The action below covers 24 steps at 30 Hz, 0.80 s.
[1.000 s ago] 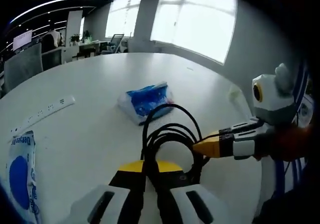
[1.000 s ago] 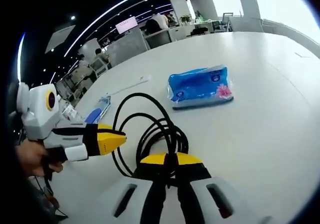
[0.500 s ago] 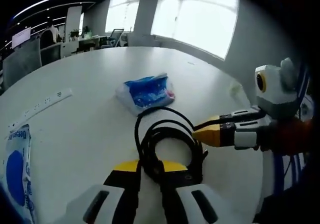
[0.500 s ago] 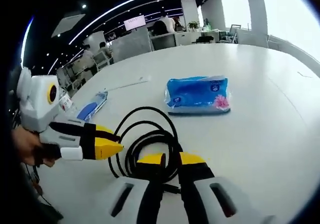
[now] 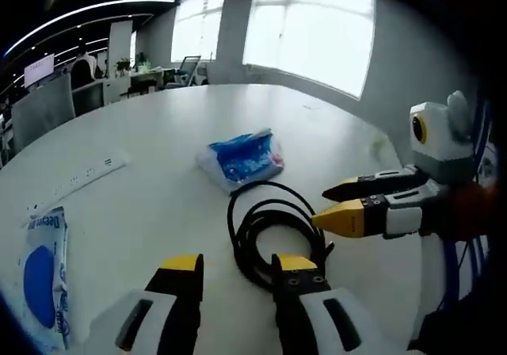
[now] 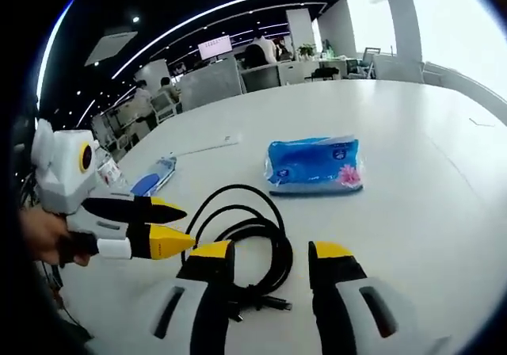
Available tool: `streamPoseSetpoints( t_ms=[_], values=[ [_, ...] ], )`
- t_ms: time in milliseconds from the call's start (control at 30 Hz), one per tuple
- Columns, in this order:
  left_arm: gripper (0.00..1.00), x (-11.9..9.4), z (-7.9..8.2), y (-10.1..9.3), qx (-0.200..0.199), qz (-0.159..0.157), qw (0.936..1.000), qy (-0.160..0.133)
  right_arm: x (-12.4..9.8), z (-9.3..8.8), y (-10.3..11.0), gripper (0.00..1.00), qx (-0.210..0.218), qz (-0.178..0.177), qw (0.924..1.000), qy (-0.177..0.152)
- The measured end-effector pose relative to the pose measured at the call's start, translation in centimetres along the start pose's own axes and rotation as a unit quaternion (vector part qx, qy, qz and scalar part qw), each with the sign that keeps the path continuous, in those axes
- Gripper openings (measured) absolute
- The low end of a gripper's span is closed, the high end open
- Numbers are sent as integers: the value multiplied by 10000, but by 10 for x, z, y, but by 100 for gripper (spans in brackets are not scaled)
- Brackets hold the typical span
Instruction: Arrange the tabletop items into an orderly group along one side of the table until the central work area is clear of visible clutter.
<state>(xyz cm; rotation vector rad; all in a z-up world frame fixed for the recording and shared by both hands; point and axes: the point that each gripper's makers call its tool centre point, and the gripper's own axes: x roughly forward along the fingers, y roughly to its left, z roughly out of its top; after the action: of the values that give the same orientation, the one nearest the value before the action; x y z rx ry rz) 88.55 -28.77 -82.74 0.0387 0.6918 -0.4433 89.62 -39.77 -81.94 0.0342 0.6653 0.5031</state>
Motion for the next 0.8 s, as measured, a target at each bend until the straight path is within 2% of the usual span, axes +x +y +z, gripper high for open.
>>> streamPoseSetpoints(
  t_ms=[233,333,500,633,800],
  values=[
    [38,-20,0,14,-53,311,9994,-103,-5,6,8,50,-134,117,9998,-78],
    [40,-35,0,24,-148,642,9977,-179,-3,12,16,56,-308,319,9989,-174],
    [46,-49,-6,28,-194,781,9965,-229,0,29,30,63,-530,618,9963,-268],
    [50,-66,-13,37,-341,1065,9934,-260,1,46,41,65,-647,813,9939,-367],
    [47,-88,-21,58,-515,1609,9851,-338,8,56,54,67,-812,1008,9908,-407]
  ],
)
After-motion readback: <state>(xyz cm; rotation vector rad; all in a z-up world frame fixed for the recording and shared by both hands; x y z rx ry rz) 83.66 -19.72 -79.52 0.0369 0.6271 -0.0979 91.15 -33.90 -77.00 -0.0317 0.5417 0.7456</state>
